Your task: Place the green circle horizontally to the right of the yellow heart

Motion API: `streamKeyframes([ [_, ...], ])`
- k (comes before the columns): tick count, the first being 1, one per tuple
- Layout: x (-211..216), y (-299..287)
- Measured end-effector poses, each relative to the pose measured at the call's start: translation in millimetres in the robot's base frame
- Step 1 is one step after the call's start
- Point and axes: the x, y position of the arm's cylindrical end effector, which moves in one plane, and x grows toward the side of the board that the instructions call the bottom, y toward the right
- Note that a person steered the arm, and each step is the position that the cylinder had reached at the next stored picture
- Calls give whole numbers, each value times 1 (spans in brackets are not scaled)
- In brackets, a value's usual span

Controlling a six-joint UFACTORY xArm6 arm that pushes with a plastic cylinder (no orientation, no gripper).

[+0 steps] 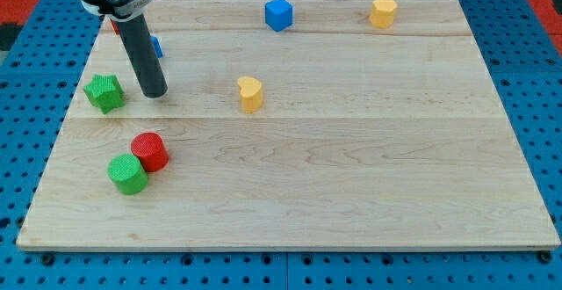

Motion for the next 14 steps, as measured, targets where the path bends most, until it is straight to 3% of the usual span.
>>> streamKeyframes([
  [1,5,12],
  [3,82,-45],
  [4,130,-33],
  [5,131,45],
  [7,150,-29],
  [8,189,-62],
  [9,205,18],
  [10,177,82],
  [11,124,72],
  [12,121,88],
  [14,41,169],
])
